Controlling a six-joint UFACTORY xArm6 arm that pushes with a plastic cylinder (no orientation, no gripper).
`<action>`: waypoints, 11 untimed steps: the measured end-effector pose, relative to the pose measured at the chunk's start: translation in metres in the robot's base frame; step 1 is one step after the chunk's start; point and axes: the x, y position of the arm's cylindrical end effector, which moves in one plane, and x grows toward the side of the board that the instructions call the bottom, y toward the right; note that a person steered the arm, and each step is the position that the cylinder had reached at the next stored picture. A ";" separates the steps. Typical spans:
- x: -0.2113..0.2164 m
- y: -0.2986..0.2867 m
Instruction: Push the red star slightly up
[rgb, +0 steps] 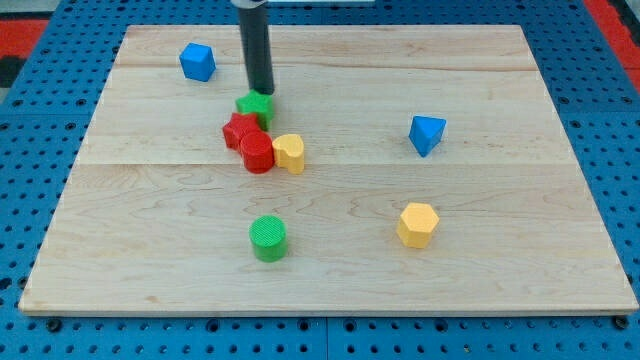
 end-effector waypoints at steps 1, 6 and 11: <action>0.044 0.006; 0.167 0.096; 0.163 0.002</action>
